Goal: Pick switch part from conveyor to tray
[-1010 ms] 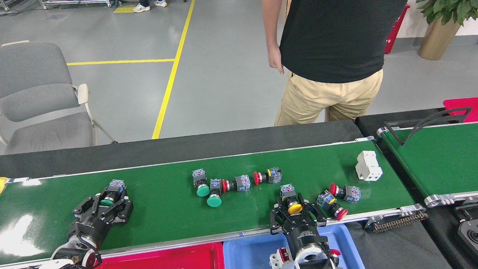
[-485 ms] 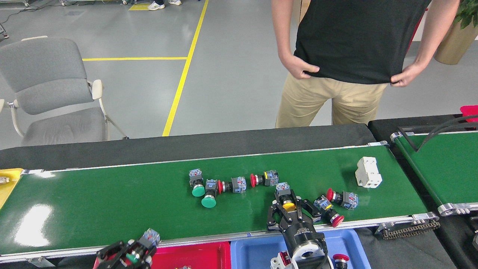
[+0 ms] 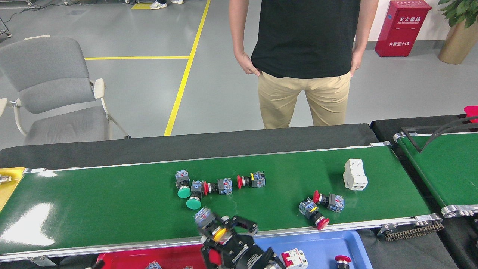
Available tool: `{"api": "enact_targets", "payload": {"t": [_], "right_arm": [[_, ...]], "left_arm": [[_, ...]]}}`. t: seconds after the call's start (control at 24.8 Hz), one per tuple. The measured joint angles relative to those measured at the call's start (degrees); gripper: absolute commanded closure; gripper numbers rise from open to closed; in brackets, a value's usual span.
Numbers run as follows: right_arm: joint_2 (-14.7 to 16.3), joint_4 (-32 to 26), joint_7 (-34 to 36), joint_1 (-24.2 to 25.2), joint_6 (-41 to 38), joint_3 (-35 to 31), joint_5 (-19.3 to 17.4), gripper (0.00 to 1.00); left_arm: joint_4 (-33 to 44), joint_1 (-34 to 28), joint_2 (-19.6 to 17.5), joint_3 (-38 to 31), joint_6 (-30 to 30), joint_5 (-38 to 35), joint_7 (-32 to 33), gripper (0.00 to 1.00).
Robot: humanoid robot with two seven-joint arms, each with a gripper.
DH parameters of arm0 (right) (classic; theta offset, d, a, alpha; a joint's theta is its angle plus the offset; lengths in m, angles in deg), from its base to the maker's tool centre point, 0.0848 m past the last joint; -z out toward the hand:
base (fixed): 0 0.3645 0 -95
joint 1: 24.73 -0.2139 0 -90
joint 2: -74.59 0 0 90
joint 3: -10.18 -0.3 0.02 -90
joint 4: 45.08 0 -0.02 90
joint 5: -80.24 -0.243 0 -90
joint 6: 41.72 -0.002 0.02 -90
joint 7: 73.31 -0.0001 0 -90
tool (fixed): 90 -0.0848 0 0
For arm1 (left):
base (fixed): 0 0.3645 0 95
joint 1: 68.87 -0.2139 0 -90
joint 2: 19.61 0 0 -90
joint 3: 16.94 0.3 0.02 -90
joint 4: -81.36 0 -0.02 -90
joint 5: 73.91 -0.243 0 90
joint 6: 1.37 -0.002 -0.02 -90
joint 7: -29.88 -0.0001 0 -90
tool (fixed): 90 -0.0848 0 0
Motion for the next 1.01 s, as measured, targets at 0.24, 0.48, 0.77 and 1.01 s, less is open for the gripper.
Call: {"api": "enact_targets", "payload": {"t": [0.24, 0.48, 0.77, 1.01], "right_arm": [[-0.02, -1.28, 0.16, 0.89, -0.23, -2.19, -0.37, 0.03], [-0.03, -7.09, 6.21, 12.12, 14.91, -16.58, -0.45, 0.03], [0.00, -7.27, 9.86, 14.98, 24.14, -19.03, -0.45, 0.03], [-0.02, -5.29, 1.32, 9.98, 24.87, -18.98, 0.02, 0.03]], "left_arm": [[-0.07, -0.37, -0.67, -1.22, -3.07, -1.60, -1.65, 0.01], [2.58, -1.61, -1.01, 1.44, -2.97, -1.86, -0.61, 0.01], [4.32, 2.24, -1.05, 5.93, -2.64, -2.08, 3.69, 0.01], [0.86, 10.92, -1.07, 8.05, -3.20, -2.12, 8.66, 0.01]]}}
